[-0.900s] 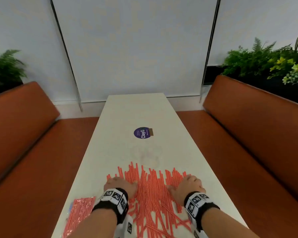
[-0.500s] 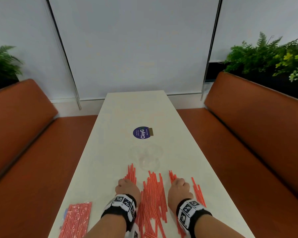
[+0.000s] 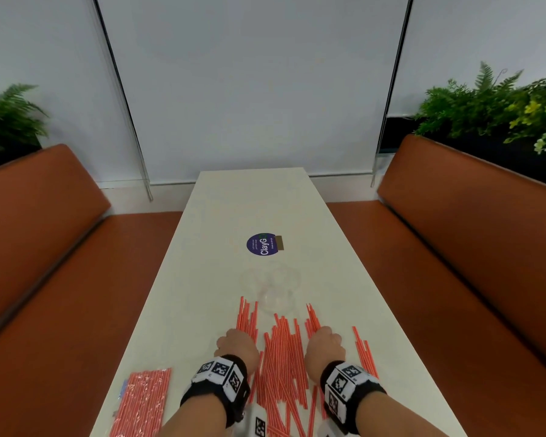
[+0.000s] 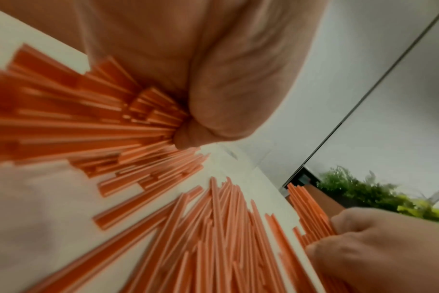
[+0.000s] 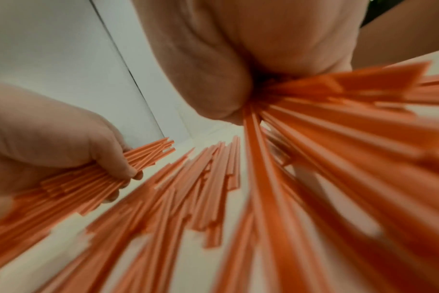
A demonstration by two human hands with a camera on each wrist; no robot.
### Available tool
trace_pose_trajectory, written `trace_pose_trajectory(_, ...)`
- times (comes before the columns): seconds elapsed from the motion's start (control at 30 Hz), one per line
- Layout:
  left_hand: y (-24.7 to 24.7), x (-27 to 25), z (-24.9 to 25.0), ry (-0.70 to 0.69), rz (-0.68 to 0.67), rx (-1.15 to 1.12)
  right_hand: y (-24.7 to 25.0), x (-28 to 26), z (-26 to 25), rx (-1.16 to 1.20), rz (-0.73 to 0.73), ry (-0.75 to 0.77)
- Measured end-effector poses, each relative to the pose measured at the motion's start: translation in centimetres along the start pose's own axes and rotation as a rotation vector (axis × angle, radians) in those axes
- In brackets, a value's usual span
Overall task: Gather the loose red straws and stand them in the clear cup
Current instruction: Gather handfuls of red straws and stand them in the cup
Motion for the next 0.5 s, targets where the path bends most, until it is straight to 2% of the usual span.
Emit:
trace_pose_trajectory(0.3,0.2,-0.4,0.2,-0.066,-0.135,-0.285,2.6,-0.2,-2.0,0.202,-0.029,0.125)
trace_pose_trajectory(0.5,1.1,-1.5,0.9,-0.162,-0.141,-0.535,5.6,0.2,-5.8,0.433,0.039,0.364)
Point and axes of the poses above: each hand's wrist, its own x-axis towards the middle knuckle, its own y-axis out of the back of the hand, z = x × y, the point moved 9 cm from there along x, towards the middle knuckle, and after that the axes turned 7 degrees about y, right-handed, at the moved point
